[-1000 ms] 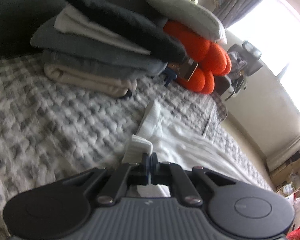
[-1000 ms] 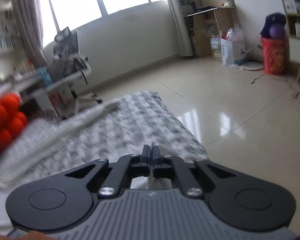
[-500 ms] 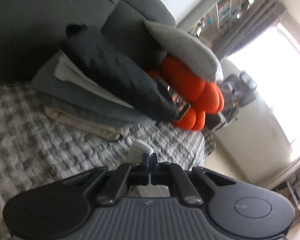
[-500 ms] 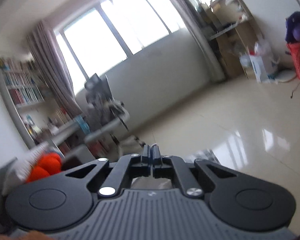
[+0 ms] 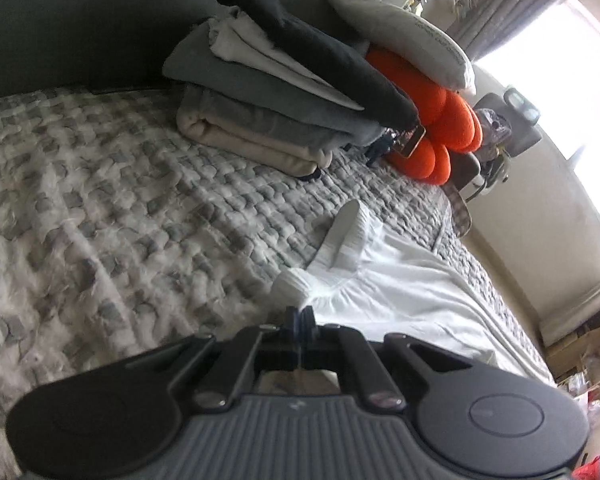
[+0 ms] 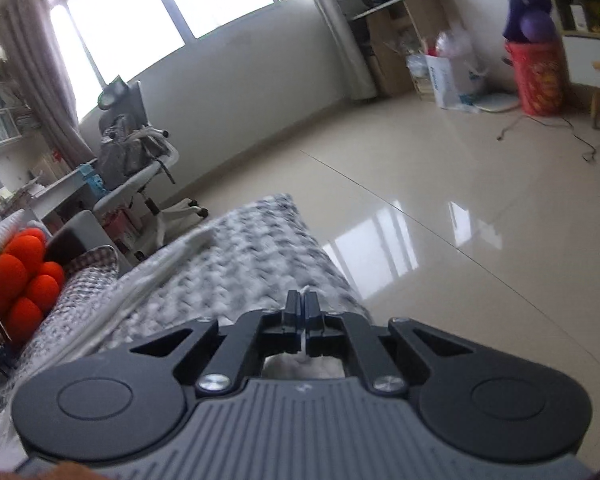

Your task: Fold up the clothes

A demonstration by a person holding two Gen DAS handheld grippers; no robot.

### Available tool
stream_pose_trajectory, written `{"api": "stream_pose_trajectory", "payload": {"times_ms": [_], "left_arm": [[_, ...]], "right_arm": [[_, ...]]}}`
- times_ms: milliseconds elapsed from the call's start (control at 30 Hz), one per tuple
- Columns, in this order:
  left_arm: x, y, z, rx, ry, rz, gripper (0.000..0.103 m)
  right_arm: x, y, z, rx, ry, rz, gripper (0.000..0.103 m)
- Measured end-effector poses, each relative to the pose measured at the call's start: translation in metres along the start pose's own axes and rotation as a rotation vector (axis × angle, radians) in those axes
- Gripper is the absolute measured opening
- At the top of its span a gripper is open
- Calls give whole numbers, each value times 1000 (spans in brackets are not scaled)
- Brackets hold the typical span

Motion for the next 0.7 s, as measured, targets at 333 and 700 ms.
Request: {"api": "stream_pose_trajectory", "payload": {"times_ms": [333, 700], "left_arm": [[3, -22, 11, -127, -38, -133, 10], [18, -1, -37, -16, -101, -244, 46]], "right_arm": [[-10, -10, 1, -38, 56, -21, 3], [9, -5, -23, 60, 121, 72, 13]]}}
Point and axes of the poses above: each gripper's, at about its wrist camera, not at the fingertips, and y roughly against the way its jaws point, x to its right, z to its underside, the point moved 3 cm from there along -y, roughly the way its jaws point, and after that the axes turned 10 degrees about z, right-handed, at the moved point
